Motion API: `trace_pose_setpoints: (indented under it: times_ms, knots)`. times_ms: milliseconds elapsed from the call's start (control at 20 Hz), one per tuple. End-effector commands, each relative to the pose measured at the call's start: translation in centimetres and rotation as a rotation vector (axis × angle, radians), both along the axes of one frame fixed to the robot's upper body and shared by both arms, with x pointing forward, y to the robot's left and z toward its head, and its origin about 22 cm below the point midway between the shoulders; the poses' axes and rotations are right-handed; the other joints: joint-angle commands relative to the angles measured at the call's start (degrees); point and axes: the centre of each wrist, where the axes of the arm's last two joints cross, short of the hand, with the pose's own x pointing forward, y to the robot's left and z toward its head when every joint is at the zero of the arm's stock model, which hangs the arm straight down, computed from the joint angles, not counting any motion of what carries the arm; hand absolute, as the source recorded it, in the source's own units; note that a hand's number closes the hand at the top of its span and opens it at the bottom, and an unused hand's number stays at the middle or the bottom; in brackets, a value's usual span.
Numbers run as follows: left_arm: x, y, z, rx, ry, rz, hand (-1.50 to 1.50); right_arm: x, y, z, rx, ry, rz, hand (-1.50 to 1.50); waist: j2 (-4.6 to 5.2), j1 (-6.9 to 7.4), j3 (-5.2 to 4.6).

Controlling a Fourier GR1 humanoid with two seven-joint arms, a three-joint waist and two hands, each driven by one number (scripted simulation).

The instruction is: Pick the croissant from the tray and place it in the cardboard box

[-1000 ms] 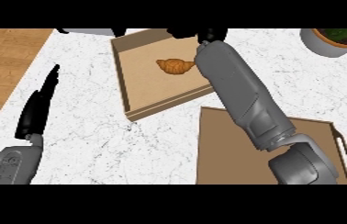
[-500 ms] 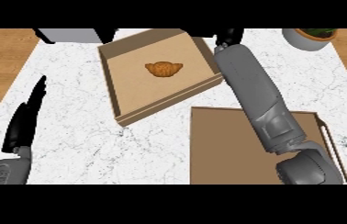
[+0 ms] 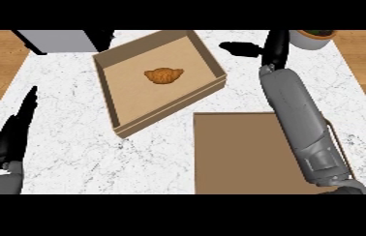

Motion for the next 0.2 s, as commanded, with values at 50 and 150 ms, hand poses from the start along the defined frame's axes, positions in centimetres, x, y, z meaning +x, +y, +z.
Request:
trace_pose_setpoints:
  times_ms: [50,150]
  knots:
    - [0.9,-0.9,0.1,-0.02,-0.006,-0.004,0.0,-2.5,-6.1,0.3,-0.037,0.044,0.037,-1.5,-0.02,-0.54,-0.02]
    - [-1.9,2.4,-0.2,-0.005,0.006,0.002,0.0,-3.7,-8.6,-0.3,-0.076,0.096,0.061,-1.5,-0.1,-0.1,-0.02]
